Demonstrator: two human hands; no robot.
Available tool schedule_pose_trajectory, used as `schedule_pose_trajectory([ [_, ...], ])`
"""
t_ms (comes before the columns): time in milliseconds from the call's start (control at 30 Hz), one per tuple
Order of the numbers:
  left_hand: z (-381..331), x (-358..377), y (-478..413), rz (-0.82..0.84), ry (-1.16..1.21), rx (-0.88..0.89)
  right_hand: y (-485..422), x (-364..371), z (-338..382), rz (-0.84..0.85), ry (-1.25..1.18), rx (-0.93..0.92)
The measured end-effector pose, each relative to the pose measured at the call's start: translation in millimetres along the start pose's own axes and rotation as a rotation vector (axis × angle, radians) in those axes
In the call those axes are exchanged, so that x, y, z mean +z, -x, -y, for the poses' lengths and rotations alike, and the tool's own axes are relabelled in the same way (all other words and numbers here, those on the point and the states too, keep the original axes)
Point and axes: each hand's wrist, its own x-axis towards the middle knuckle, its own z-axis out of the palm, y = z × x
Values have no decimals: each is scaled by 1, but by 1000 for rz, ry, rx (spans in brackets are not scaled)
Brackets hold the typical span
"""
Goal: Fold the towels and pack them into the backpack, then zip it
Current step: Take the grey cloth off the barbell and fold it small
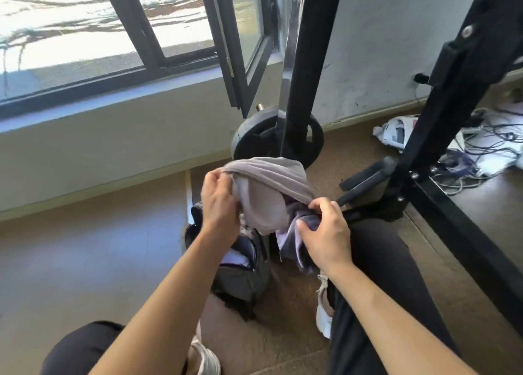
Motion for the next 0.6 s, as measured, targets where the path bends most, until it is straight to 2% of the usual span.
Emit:
schedule_pose_trajectory([
  [100,-19,-31,-2,-143,194,-67,0,1,0,-2,44,-11],
  [233,-37,-74,9,-75,407,-160,0,0,4,45,122,-36],
  [333,-42,-97,29,-68,407,-134,3,3,7,44,274,-99],
  [500,-31,-124,63,-98,323,-182,2,0,14,-93,472,-242],
  [600,-20,-139,77,-73,322,-169,-6,2,20,-31,590,-385],
])
